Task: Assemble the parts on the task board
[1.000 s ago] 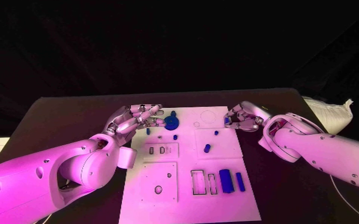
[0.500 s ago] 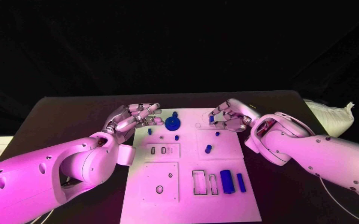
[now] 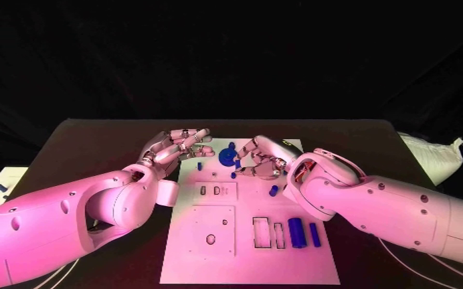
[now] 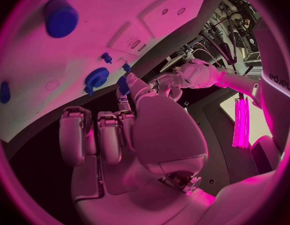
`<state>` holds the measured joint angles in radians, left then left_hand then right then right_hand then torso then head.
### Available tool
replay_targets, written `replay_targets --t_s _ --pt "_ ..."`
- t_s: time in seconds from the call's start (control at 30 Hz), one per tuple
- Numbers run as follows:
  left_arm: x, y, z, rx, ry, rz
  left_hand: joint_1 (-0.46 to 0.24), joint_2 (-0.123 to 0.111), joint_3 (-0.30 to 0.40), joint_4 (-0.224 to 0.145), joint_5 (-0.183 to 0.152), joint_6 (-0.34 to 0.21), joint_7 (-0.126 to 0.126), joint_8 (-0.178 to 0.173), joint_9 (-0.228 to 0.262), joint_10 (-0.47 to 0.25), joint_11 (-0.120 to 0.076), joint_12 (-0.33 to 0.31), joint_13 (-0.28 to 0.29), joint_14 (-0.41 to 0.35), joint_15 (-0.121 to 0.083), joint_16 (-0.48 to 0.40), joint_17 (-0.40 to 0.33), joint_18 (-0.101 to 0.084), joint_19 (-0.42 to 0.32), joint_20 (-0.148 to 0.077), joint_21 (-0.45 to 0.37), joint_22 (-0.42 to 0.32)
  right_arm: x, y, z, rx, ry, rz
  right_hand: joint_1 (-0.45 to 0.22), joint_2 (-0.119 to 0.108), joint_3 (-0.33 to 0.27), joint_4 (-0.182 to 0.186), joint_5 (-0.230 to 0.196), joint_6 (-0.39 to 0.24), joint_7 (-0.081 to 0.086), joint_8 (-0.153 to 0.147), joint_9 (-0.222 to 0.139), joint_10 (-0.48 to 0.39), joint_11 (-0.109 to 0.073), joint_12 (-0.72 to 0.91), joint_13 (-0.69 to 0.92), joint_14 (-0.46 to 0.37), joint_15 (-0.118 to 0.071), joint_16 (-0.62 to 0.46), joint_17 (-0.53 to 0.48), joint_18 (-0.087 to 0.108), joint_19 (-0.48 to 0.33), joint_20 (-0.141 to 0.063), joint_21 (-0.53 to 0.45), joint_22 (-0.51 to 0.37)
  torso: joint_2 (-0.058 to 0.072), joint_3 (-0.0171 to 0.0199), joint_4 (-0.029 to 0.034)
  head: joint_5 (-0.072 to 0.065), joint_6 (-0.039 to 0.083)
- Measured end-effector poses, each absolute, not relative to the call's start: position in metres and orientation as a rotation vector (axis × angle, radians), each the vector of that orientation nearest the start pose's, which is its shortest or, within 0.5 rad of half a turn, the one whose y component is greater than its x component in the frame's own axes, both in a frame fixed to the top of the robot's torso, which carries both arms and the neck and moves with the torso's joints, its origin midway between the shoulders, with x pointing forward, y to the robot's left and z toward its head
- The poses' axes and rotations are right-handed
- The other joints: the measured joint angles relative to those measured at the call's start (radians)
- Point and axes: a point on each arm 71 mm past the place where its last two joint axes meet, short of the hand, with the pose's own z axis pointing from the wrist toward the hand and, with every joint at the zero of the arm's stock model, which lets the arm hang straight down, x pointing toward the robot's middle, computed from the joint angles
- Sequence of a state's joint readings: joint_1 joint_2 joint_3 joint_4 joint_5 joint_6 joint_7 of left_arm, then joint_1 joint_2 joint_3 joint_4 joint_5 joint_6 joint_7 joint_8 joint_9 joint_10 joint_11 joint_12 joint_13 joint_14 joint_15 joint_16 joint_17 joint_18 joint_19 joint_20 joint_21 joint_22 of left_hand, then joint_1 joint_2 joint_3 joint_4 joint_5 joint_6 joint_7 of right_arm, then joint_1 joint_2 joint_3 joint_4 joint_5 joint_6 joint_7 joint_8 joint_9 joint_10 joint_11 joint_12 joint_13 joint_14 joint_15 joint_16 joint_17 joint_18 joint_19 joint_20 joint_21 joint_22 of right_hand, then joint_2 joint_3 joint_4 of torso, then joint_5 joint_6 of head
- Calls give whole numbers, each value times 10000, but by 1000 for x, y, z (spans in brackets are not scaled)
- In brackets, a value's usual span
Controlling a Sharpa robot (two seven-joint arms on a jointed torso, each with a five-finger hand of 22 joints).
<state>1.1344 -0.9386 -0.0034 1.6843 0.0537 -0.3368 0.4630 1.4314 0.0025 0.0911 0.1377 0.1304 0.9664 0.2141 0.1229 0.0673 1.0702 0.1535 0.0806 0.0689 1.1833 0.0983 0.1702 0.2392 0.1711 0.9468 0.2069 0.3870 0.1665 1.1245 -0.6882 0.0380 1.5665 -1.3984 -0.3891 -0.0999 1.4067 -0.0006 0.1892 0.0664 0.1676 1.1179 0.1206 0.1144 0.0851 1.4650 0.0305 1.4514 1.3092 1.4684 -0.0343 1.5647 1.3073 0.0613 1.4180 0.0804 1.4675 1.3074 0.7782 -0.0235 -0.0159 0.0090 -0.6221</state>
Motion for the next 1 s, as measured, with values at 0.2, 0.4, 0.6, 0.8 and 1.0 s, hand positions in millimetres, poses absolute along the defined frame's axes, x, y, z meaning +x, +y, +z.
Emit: replay_targets --t_s 0.2,0.4,0.6,0.8,1.0 --pt "456 212 -180 -11953 13546 -16295 0 0 0 0 0 0 0 -39 0 37 36 0 0 0 0 0 9 -1 0 0 0 1 460 -89 -199 -1343 16460 8853 -13 12 41 41 104 -15 -15 -67 0 0 0 -3 3 0 0 0 8 0 -36 -36 0 0 -45 -51 40 147 -65" --pt "457 212 -181 -11993 13540 -16274 0 0 0 0 0 0 0 -39 0 37 36 0 0 0 0 0 8 -1 0 0 0 1 454 -75 -211 -1683 16734 8657 -45 -20 43 43 263 -18 -18 -113 1 0 1 -57 4 -1 1 0 7 0 -36 -36 0 -1 -61 -62 52 169 -100" --pt "458 213 -182 -12020 13539 -16255 0 0 0 0 0 0 0 -39 0 36 36 0 0 0 0 0 7 0 0 0 0 1 451 -70 -216 -1884 16825 8450 -83 -59 43 44 298 -33 -33 -126 9 0 1 -79 -15 -1 1 -1 6 0 -36 -35 0 -1 -60 -58 63 125 -126" --pt "458 214 -182 -12032 13542 -16246 0 0 0 0 0 0 0 -39 0 36 36 0 0 0 0 0 7 0 0 0 0 1 451 -68 -215 -2009 16773 8386 -83 -59 42 44 299 -37 -37 -178 66 0 1 -79 -10 -1 1 -1 6 0 -36 -35 0 -2 -51 -44 64 145 -153" --pt "458 214 -182 -12041 13545 -16240 0 0 0 0 0 0 0 -39 0 36 36 0 0 0 0 0 6 -1 0 0 0 2 449 -67 -215 -2125 16772 8354 -136 -113 58 28 358 -50 -50 -173 66 0 1 -81 -11 -1 1 -1 5 0 -36 -35 0 7 -49 -40 70 177 -192"
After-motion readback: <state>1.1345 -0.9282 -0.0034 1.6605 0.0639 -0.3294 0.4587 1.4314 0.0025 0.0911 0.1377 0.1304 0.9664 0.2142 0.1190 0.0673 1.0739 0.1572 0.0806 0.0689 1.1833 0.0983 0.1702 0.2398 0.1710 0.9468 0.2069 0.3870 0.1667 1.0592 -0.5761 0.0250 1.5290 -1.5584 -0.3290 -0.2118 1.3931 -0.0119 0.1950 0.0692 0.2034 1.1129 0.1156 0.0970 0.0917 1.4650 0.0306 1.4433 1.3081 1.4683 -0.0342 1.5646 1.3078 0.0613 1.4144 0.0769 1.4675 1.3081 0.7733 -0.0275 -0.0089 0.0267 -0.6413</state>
